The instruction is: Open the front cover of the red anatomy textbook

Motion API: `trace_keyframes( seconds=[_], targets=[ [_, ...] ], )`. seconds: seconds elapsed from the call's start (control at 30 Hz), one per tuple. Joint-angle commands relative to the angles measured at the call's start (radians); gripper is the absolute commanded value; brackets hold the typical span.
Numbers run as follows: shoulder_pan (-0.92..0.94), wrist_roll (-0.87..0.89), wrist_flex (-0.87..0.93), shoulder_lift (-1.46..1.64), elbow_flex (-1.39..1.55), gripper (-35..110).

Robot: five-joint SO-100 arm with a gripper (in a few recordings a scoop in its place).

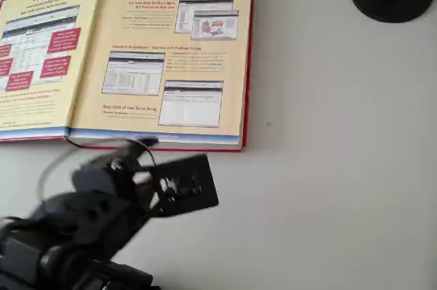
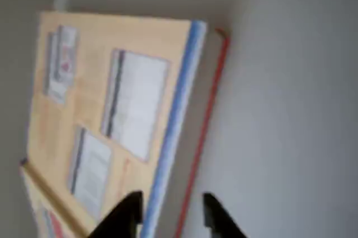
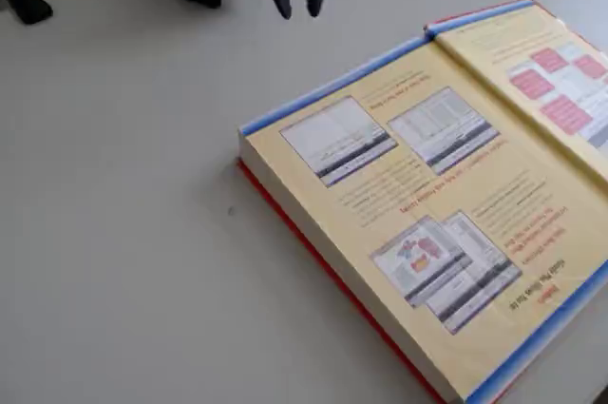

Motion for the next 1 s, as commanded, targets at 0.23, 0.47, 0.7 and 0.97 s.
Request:
trace_keyframes(
  seconds=[0.23, 0.47, 0.7, 0.97],
  targets=[
    [-0.064, 0.018, 0.054, 0.334, 0.288, 2],
    [-0.060, 0.057, 0.058, 0.334, 0.314, 0],
    [0.031, 0.156, 0.060, 0.333, 0.313, 0],
    [0.037, 0.166, 0.060, 0.333, 0.313, 1]
  ],
)
